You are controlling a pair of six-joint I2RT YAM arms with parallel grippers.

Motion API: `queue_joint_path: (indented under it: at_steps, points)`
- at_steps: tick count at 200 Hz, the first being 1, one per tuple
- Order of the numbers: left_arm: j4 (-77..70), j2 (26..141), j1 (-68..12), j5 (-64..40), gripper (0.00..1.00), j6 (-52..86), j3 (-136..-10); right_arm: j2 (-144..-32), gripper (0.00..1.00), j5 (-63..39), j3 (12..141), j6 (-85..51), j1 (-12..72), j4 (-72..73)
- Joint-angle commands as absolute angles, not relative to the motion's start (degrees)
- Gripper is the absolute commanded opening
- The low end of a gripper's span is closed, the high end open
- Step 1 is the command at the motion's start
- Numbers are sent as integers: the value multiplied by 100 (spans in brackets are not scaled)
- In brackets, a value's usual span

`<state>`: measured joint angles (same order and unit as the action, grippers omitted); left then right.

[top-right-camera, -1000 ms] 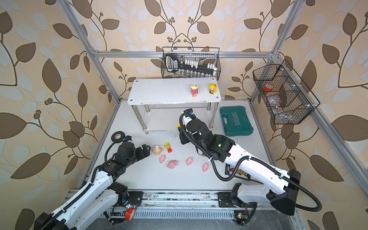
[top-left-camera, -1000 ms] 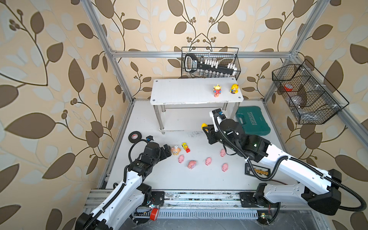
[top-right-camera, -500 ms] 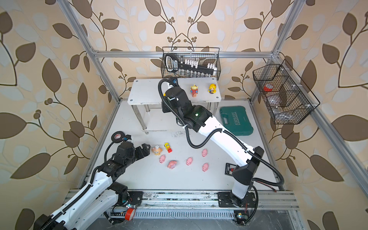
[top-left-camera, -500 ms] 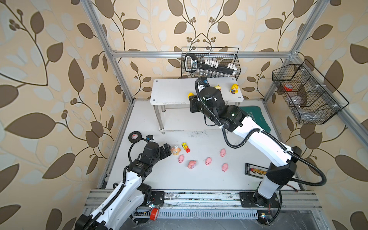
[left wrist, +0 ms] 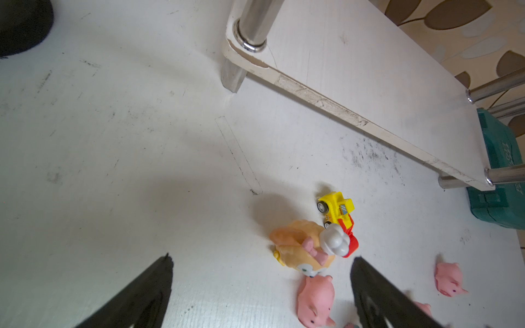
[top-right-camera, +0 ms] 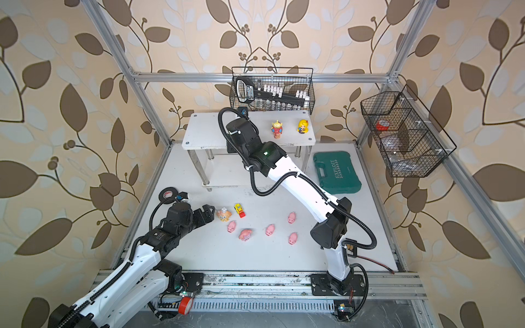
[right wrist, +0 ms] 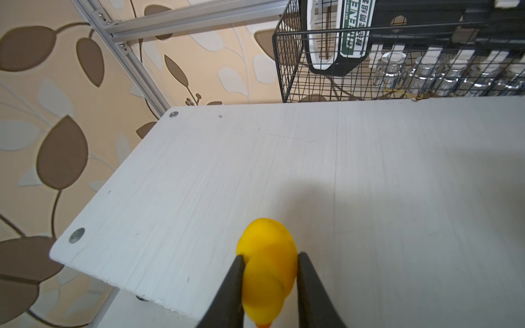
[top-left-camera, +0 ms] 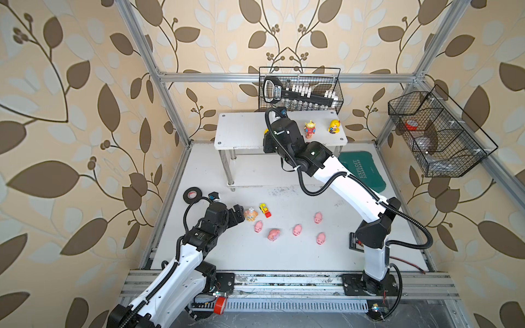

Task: Organize plastic toys on shelves
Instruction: Place the plastic toy on the shelf.

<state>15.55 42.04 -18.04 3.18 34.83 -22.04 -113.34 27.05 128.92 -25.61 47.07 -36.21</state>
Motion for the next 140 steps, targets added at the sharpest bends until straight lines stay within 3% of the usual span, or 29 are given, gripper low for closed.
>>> queue_joint_path:
  at_steps: [1, 60, 97, 140]
  points:
    - [1392, 4131, -1828, 325, 97, 3386, -2172, -11438, 28, 2905, 13083, -2663, 4678, -3828]
    - [1383, 4147, -1828, 321, 97, 3384, -2179, -11518, 29, 2876, 13141, -2675, 4629, -3899]
    - [1384, 4148, -1828, 308, 97, 3384, -2184, -11575, 40, 2814, 13240, -2707, 4584, -3966]
    - [1386, 4148, -1828, 308, 97, 3370, -2178, -11611, 46, 2759, 13339, -2708, 4582, -3972]
